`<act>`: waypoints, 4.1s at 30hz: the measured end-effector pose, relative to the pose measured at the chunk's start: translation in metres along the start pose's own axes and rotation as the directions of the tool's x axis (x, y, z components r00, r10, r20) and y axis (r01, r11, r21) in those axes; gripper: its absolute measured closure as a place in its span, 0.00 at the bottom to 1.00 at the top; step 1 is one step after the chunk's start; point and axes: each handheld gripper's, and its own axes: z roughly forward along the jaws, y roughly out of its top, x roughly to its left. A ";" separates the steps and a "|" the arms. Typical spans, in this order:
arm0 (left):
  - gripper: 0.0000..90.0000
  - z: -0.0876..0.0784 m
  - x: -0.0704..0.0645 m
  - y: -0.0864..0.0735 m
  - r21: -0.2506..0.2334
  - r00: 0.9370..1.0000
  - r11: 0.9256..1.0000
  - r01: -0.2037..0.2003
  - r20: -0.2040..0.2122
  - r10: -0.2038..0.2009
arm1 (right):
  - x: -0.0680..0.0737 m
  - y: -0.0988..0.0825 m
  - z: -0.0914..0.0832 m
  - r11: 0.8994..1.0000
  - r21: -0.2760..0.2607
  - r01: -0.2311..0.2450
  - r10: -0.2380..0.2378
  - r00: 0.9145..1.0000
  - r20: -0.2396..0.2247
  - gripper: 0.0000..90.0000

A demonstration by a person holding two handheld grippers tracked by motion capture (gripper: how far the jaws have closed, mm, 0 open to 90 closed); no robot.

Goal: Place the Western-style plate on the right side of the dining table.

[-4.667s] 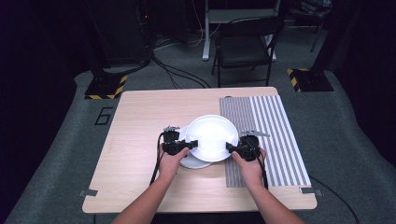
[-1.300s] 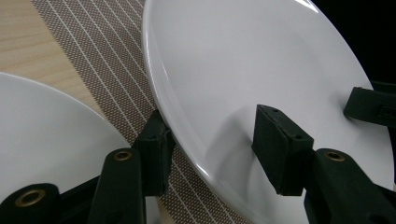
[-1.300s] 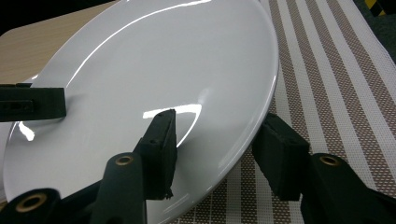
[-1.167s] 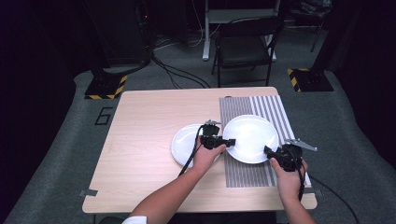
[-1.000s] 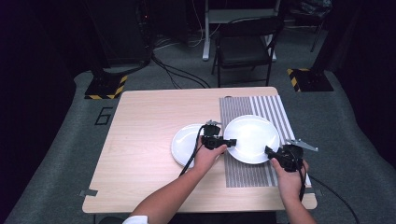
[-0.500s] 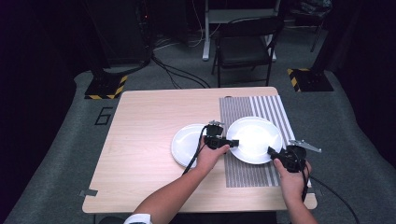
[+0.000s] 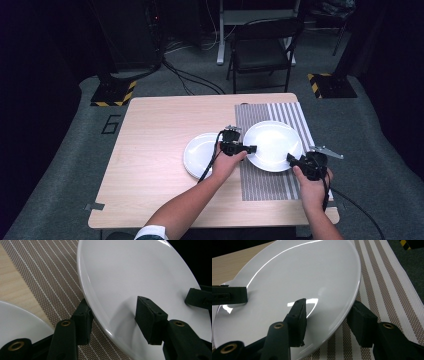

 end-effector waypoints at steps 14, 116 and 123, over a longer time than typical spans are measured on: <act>0.54 0.014 0.004 0.003 -0.002 1.000 1.000 0.013 -0.018 -0.013 | -0.005 0.001 0.013 1.000 0.000 -0.015 0.015 1.000 0.020 0.56; 0.52 0.059 -0.001 -0.005 0.094 0.993 0.995 -0.044 -0.101 0.054 | -0.034 -0.022 0.039 0.995 0.066 -0.069 0.060 0.989 0.132 0.55; 0.52 0.059 -0.001 -0.006 0.094 0.992 0.994 -0.061 -0.100 0.070 | -0.033 -0.023 0.041 0.995 0.063 -0.072 0.062 0.988 0.142 0.55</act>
